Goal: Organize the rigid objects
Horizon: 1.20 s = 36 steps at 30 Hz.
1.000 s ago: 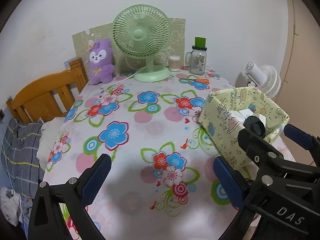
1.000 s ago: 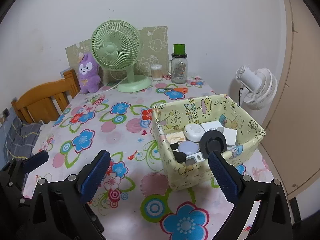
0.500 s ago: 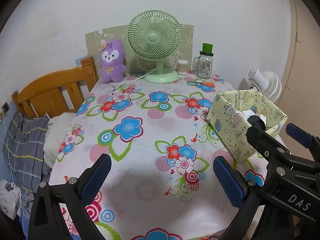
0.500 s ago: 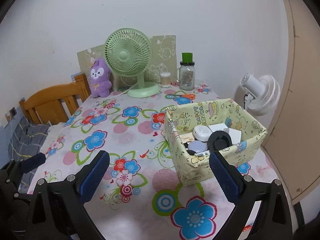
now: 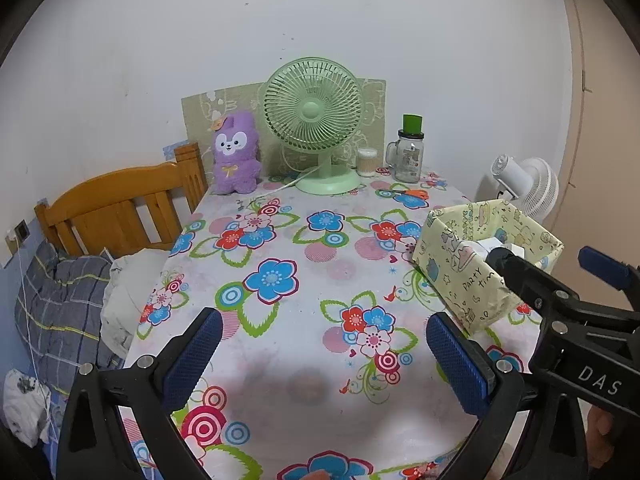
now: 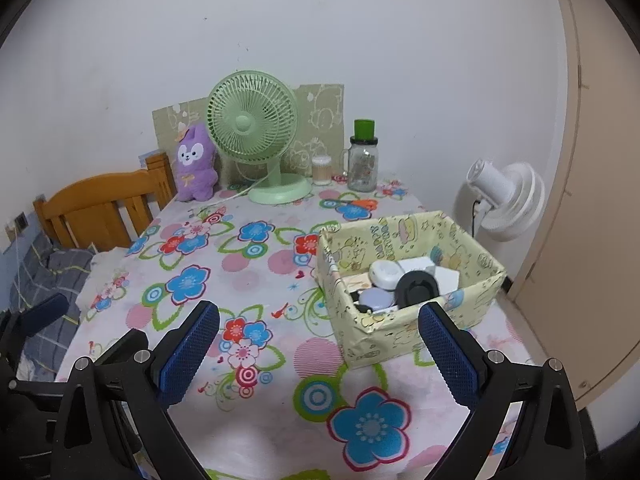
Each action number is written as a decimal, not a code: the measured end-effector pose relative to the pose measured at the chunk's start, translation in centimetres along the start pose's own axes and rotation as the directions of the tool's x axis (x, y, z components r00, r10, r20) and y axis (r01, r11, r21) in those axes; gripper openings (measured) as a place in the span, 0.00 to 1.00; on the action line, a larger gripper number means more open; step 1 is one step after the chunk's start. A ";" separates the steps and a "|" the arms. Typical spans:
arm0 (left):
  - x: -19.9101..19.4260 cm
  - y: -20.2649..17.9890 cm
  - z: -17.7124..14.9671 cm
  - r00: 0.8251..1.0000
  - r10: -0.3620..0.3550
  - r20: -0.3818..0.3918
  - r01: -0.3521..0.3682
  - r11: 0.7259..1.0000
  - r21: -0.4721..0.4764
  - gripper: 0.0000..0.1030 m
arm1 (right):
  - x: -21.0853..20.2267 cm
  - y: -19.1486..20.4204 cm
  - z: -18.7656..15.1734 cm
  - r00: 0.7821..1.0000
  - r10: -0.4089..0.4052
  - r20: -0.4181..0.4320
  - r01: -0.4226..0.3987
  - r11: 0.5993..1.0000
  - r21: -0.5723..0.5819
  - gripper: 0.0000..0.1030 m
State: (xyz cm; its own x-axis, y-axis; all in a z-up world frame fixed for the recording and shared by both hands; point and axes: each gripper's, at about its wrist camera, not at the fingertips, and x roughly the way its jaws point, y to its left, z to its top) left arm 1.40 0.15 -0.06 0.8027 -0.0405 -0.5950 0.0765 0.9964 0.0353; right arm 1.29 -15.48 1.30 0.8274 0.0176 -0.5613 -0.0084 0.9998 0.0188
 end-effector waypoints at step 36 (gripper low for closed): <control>-1.6 0.6 0.8 0.997 -0.004 0.073 0.006 1.000 -0.031 1.00 | -2.0 -1.7 0.0 0.998 -0.015 0.064 0.012 0.999 0.050 0.98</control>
State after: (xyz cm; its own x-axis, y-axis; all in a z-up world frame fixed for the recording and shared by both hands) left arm 0.57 0.72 1.56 0.8435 -0.0497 -0.5349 0.0631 0.9980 0.0068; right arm -0.35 -17.24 2.41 0.8615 0.0021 -0.5078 0.0293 0.9981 0.0537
